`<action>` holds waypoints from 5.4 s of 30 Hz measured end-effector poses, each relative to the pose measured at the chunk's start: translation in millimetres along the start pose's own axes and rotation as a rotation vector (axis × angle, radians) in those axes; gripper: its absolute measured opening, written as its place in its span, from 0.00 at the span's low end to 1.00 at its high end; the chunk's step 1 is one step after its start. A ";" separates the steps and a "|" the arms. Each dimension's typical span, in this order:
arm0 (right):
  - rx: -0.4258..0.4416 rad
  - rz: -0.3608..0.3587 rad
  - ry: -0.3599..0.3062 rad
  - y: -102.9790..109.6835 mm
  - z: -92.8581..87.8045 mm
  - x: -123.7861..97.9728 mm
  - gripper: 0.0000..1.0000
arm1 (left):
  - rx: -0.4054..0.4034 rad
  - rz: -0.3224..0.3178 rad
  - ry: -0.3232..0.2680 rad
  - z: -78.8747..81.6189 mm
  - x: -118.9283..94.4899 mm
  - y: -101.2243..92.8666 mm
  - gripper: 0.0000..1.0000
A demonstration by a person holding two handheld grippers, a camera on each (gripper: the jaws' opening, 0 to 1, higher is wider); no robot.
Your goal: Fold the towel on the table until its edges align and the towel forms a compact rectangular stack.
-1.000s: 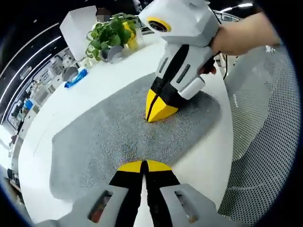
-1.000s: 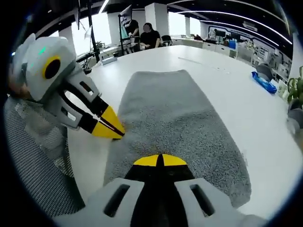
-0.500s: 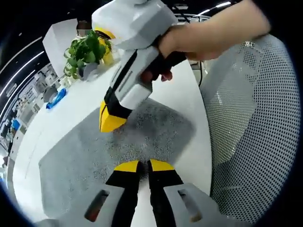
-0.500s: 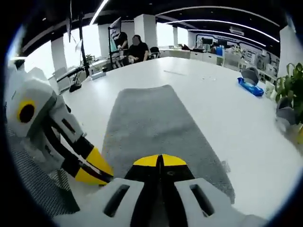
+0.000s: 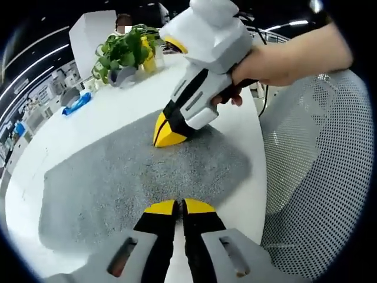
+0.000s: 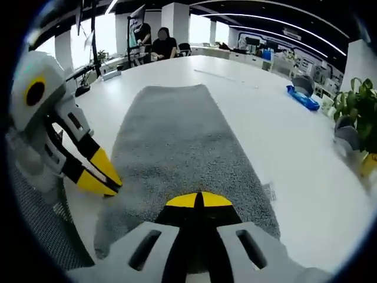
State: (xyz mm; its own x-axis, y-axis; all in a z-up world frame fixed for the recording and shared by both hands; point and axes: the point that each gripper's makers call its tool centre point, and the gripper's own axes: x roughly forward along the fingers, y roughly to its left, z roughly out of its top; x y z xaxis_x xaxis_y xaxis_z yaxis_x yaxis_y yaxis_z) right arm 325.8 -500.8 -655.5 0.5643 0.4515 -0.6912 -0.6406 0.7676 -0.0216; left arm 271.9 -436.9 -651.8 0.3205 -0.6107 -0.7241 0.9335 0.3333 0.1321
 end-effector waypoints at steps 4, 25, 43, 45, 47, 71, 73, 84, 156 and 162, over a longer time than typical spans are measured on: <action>0.028 0.017 0.000 4.2 -1.0 -0.5 0.00 | 0.031 0.061 0.042 -7.0 -3.8 11.8 0.04; 0.001 0.167 0.004 41.0 1.2 0.9 0.00 | -0.039 0.188 0.096 -31.0 -18.8 48.3 0.03; -0.104 0.240 0.012 65.8 3.7 2.1 0.00 | -0.113 0.236 0.088 -40.8 -26.1 63.6 0.03; -0.107 0.244 0.013 67.1 3.9 2.1 0.00 | -0.122 0.237 0.086 -41.9 -27.4 64.4 0.03; -0.108 0.248 0.013 68.1 3.9 2.2 0.00 | -0.156 0.236 0.077 -43.1 -28.6 65.2 0.03; -0.592 0.499 -0.051 177.1 20.5 -12.1 0.12 | -0.270 0.209 0.019 -44.4 -28.3 66.8 0.03; -0.612 0.485 -0.006 173.2 10.0 -6.8 0.11 | -0.275 0.207 0.018 -44.4 -28.2 66.7 0.03; -0.784 0.412 -0.006 170.7 3.4 2.7 0.06 | -0.460 0.185 0.011 -41.4 -31.9 66.0 0.05; -0.412 0.253 -0.110 83.1 47.4 -21.9 0.08 | -0.321 0.083 -0.239 16.0 -53.3 60.8 0.06; -0.485 0.227 -0.072 79.8 43.0 -24.3 0.08 | -0.370 0.100 -0.265 17.3 -56.6 67.1 0.06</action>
State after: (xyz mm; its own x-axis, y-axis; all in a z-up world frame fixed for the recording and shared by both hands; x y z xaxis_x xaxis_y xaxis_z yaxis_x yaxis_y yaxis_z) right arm 283.3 -430.9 -609.4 0.4070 0.6246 -0.6665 -0.9080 0.3563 -0.2205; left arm 319.2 -392.4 -590.2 0.4814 -0.7086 -0.5159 0.7910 0.6048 -0.0927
